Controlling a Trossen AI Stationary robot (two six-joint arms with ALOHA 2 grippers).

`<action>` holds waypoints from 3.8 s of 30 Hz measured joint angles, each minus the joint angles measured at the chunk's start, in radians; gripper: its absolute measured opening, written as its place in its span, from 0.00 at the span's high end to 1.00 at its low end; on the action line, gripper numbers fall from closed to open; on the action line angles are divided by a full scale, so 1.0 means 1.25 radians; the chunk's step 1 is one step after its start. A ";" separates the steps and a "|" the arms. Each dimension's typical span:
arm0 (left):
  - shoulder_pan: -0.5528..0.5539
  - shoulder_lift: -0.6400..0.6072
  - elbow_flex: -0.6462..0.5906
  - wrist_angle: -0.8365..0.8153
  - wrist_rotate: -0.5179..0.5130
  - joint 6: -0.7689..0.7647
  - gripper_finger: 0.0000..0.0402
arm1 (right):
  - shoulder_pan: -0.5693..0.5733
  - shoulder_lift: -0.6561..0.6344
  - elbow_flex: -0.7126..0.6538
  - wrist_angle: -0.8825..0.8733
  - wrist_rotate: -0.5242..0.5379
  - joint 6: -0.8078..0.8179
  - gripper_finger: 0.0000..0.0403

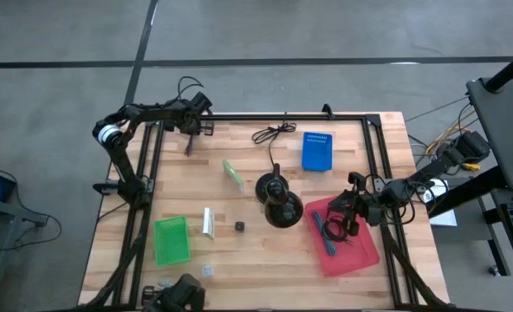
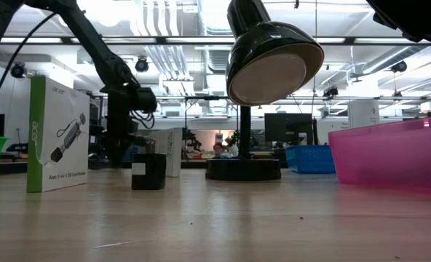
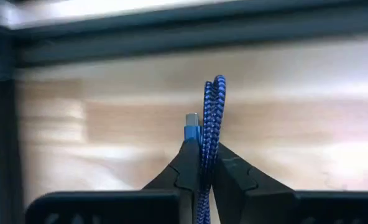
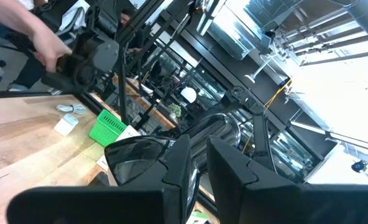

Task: Pick and place items into bin
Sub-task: Put the purple charger cable into the red bin

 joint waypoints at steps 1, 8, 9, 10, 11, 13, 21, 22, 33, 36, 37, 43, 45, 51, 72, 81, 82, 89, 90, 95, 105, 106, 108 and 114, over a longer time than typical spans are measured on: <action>-0.001 -0.008 -0.001 -0.006 0.002 0.008 0.98 | 0.000 0.000 0.000 0.000 0.000 0.000 0.89; 0.000 -0.081 -0.007 -0.095 -0.002 0.039 0.99 | 0.000 0.000 0.000 0.000 0.000 0.000 0.89; 0.000 -0.090 -0.007 -0.111 -0.002 0.042 0.99 | 0.000 0.000 0.000 0.000 0.000 0.000 0.89; -0.001 -0.100 -0.007 -0.124 -0.003 0.045 0.99 | 0.000 0.000 0.000 0.000 0.000 0.000 0.89; 0.000 -0.111 -0.007 -0.136 -0.004 0.048 0.99 | 0.000 0.000 0.000 0.000 0.000 0.000 0.89; -0.002 -0.134 -0.007 -0.154 -0.005 0.085 0.99 | 0.000 0.000 0.000 0.000 0.000 0.000 0.89; -0.049 -0.257 -0.023 -0.178 -0.016 0.164 0.99 | 0.000 0.000 0.000 0.000 0.000 0.012 0.89; -0.057 -0.279 -0.026 -0.189 -0.017 0.164 0.99 | 0.000 0.000 0.000 0.000 0.000 0.012 0.89; -0.215 -0.551 -0.078 -0.181 -0.028 0.157 1.00 | 0.000 0.000 0.000 0.001 0.000 0.009 0.89; -0.276 -0.627 -0.118 -0.126 -0.041 0.166 1.00 | 0.000 0.000 0.000 0.002 0.000 0.009 0.89; -0.296 -0.650 -0.131 -0.111 -0.043 0.166 1.00 | 0.000 0.000 0.000 0.003 0.000 0.009 0.89; -0.410 -0.780 -0.214 -0.015 -0.082 0.164 1.00 | 0.000 0.000 0.000 0.030 -0.004 -0.007 0.89; -0.444 -0.817 -0.243 0.023 -0.083 0.167 1.00 | 0.000 0.000 0.000 0.062 -0.038 -0.003 0.89; -0.540 -0.894 -0.347 0.253 -0.078 0.289 1.00 | 0.000 0.000 0.000 0.088 -0.157 0.010 0.89; -0.594 -0.821 -0.390 0.646 0.175 0.531 1.00 | -0.001 0.002 0.149 -0.067 0.082 0.162 0.62; -0.594 -0.768 -0.366 0.726 0.255 0.602 1.00 | -0.011 0.049 0.327 -0.354 0.061 0.272 0.50; -0.594 -0.762 -0.364 0.736 0.287 0.604 1.00 | -0.011 0.056 0.331 -0.355 0.060 0.266 0.50; -0.595 -0.713 -0.363 0.920 0.368 0.603 1.00 | -0.065 0.112 0.355 -0.310 0.061 0.254 0.50; -0.594 -0.703 -0.363 0.939 0.387 0.603 1.00 | -0.080 0.120 0.356 -0.295 0.058 0.254 0.50; -0.597 -0.653 -0.349 0.978 0.486 0.602 1.00 | -0.155 0.147 0.361 -0.274 -0.024 0.257 0.50; -0.602 -0.536 -0.212 0.988 0.497 0.601 1.00 | -0.247 0.218 0.458 -0.270 -0.130 0.263 0.50; -0.604 -0.520 -0.196 0.988 0.506 0.601 1.00 | -0.252 0.230 0.469 -0.273 -0.131 0.261 0.50; -0.607 -0.490 -0.170 0.986 0.523 0.601 1.00 | -0.261 0.256 0.493 -0.279 -0.131 0.260 0.50; -0.612 -0.424 -0.108 0.987 0.529 0.603 1.00 | -0.268 0.315 0.557 -0.296 -0.131 0.254 0.50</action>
